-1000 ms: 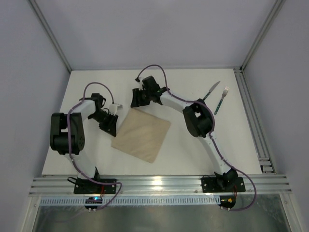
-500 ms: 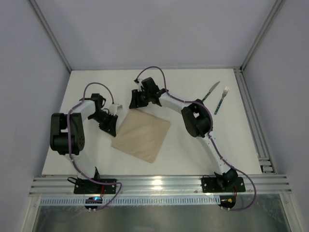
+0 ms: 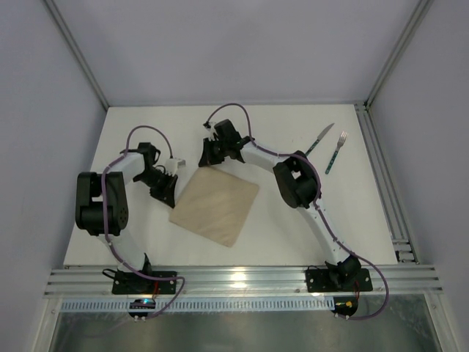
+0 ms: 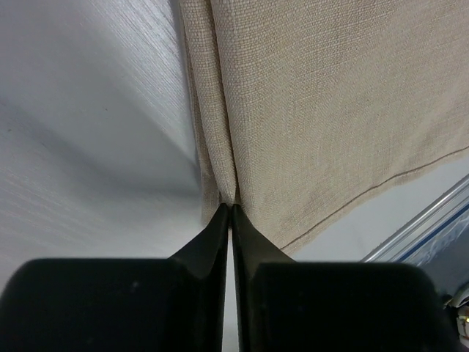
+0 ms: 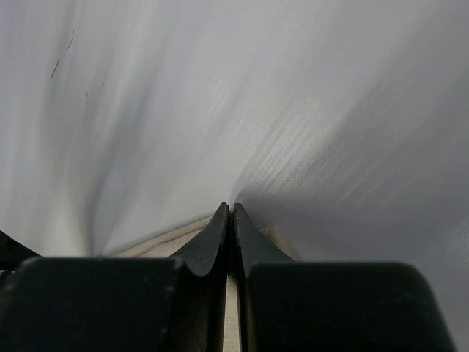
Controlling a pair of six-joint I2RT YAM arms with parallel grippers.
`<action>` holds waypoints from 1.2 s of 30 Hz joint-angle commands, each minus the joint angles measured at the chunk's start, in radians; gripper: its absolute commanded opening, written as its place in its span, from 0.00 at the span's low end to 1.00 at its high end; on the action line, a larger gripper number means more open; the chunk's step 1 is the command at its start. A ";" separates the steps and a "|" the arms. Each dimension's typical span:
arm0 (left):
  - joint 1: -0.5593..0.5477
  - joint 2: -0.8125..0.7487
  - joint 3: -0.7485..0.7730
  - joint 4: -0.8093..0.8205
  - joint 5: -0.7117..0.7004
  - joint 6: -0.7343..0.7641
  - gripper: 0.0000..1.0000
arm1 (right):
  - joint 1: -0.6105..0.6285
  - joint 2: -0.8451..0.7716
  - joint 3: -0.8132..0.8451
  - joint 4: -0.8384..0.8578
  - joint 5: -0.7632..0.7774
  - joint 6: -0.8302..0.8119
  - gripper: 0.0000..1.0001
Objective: Fold the napkin into a case and place the utensils inside
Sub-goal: Smooth out the lower triangle-folded napkin at the center of the board.
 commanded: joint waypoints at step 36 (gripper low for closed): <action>0.048 -0.049 -0.042 0.009 -0.009 0.017 0.13 | 0.020 -0.114 -0.039 -0.001 0.120 -0.075 0.38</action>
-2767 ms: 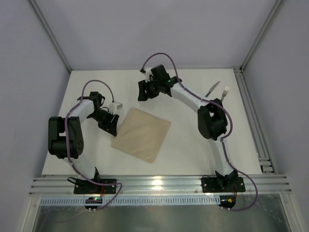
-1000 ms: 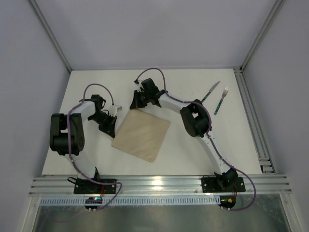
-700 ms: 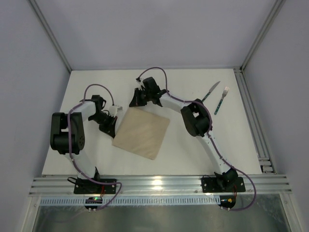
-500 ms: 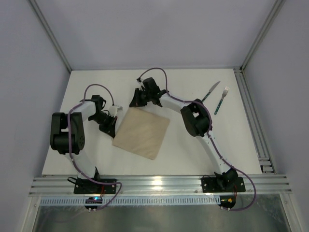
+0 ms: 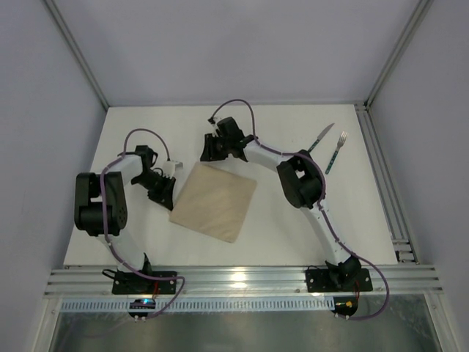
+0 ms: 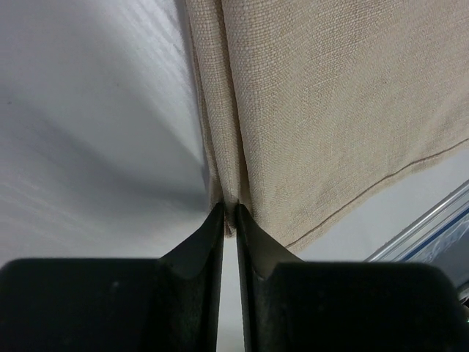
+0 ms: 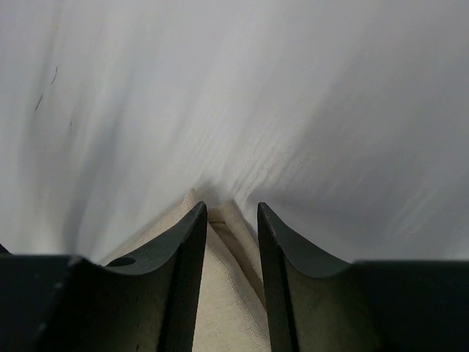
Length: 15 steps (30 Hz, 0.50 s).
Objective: Fold the napkin into a case and place the utensils inside
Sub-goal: Smooth out the lower triangle-folded napkin at the center of the board.
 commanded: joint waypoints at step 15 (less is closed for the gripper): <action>0.035 -0.043 -0.034 -0.010 0.013 0.022 0.00 | 0.039 -0.084 0.015 -0.014 0.008 -0.057 0.41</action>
